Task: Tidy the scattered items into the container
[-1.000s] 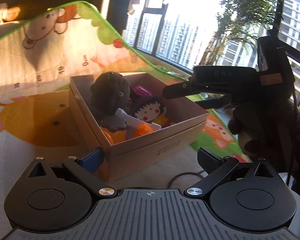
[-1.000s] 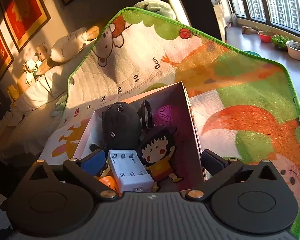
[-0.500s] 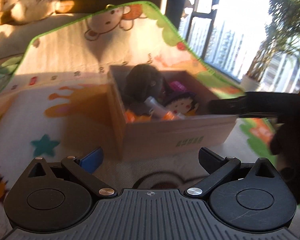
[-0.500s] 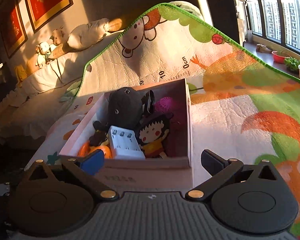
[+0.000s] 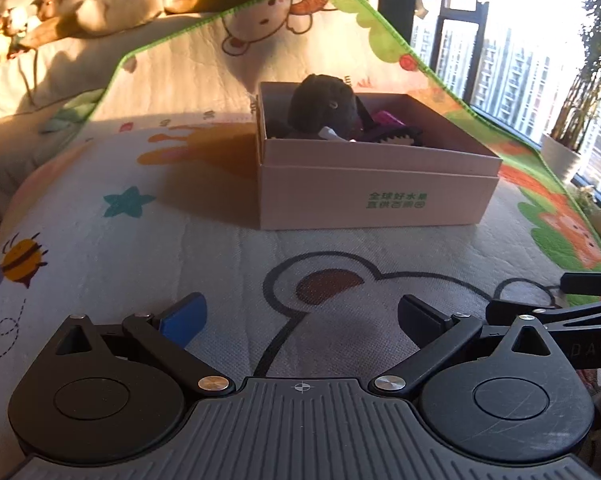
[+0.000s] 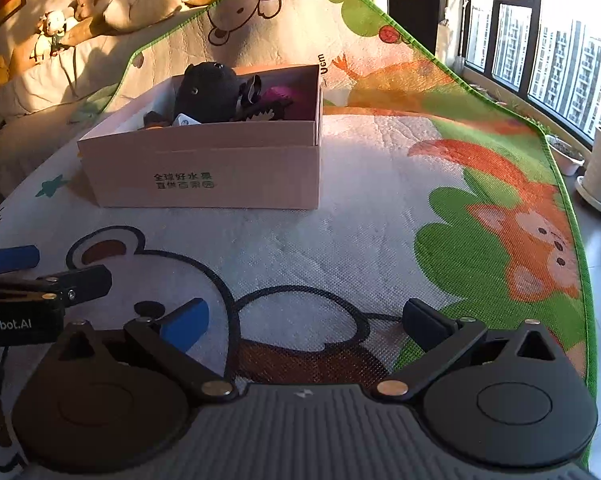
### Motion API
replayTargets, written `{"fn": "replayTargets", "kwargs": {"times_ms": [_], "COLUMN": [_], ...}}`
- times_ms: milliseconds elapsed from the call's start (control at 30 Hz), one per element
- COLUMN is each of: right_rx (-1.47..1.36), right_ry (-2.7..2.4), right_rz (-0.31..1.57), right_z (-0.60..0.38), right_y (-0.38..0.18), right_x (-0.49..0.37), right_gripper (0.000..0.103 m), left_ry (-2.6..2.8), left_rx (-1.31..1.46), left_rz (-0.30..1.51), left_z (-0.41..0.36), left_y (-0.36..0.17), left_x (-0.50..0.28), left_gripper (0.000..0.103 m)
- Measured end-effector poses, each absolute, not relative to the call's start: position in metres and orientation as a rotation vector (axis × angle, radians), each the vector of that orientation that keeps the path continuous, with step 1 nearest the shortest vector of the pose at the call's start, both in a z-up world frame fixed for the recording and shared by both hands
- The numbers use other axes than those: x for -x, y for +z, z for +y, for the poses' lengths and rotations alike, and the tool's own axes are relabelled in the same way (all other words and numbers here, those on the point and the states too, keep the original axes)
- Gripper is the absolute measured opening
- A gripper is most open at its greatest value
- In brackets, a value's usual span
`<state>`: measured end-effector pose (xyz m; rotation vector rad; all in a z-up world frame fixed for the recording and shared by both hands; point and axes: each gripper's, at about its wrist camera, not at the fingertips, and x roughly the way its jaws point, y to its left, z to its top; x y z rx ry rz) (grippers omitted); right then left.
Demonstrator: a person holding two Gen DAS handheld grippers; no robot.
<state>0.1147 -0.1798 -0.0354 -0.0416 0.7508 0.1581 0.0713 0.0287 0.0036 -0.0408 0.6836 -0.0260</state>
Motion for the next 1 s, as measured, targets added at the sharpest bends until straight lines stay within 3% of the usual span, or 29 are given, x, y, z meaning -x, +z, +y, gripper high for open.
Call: {"fn": "replayTargets", "kwargs": {"times_ms": [1000], "right_rx": [0.045], "right_ry": [0.159], "right_rz": [0.689], "right_z": [-0.181], "right_y": [-0.039], "right_x": [-0.126], "right_gripper": [0.103], "left_ry": [0.026], "left_rx": [-0.013], "left_rz": [0.695], "left_z": [0.017], "left_y": [-0.002], "left_x": [-0.084], "left_gripper": [0.103]}}
